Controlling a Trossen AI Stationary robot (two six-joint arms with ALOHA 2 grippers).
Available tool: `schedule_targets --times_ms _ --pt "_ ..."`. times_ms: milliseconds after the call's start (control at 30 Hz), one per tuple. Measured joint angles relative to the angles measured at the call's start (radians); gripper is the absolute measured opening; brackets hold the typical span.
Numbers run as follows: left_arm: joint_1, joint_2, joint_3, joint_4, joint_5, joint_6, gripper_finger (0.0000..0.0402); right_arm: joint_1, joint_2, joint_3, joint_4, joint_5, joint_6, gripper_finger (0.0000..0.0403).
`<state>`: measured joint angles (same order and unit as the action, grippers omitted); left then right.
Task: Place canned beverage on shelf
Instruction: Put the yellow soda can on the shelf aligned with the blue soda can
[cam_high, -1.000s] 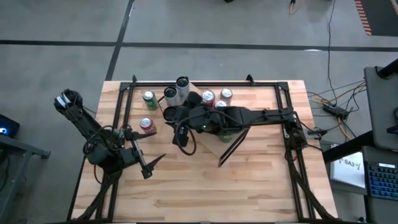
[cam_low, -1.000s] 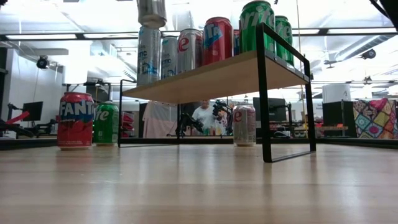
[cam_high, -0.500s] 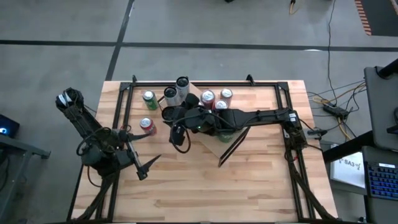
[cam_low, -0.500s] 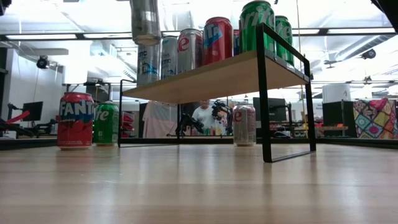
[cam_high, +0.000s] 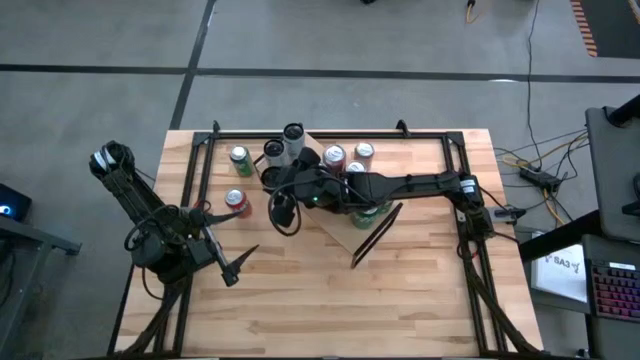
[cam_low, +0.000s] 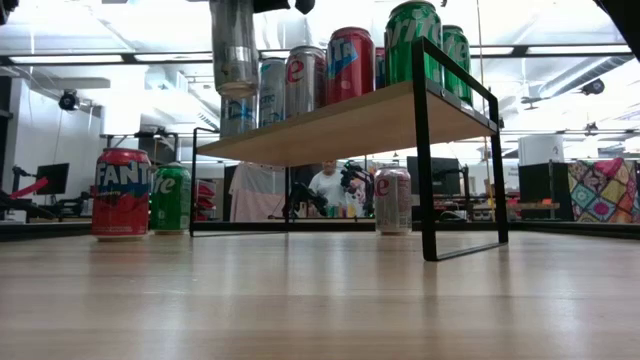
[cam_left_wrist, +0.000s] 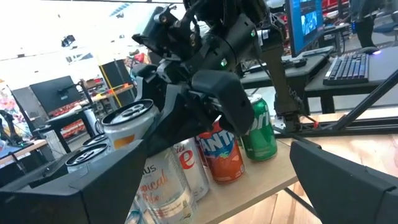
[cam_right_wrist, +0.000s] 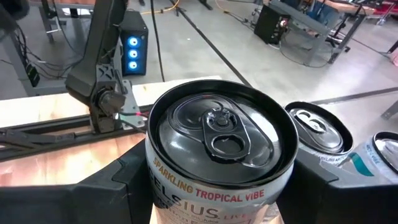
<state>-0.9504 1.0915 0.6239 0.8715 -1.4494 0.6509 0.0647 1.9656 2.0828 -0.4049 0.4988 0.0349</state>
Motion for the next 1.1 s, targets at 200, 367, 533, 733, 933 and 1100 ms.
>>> schedule_targets --times_ms 200,367,533,733,933,1100 --pt "0.000 0.000 0.000 -0.006 0.000 0.000 0.0382 -0.011 0.000 -0.024 0.012 0.001 0.008 0.0233" --pt "0.000 0.000 0.000 -0.006 0.000 0.000 0.0382 -0.018 0.000 -0.042 0.042 0.001 0.007 0.0233" --pt "0.000 0.000 0.000 -0.006 0.000 0.000 0.0382 -0.018 0.000 -0.045 0.055 0.000 -0.006 0.0233" --pt "0.000 0.000 0.000 -0.006 0.000 0.000 0.0382 -0.018 -0.007 -0.057 0.058 -0.009 -0.029 0.0233" --pt "0.000 0.000 0.000 -0.006 0.000 0.002 0.0382 -0.017 -0.050 -0.166 0.143 -0.029 -0.045 0.0233" --pt "0.000 0.001 0.000 -0.006 0.000 0.002 0.0382 -0.020 -0.128 -0.311 0.321 -0.060 -0.052 0.0233"
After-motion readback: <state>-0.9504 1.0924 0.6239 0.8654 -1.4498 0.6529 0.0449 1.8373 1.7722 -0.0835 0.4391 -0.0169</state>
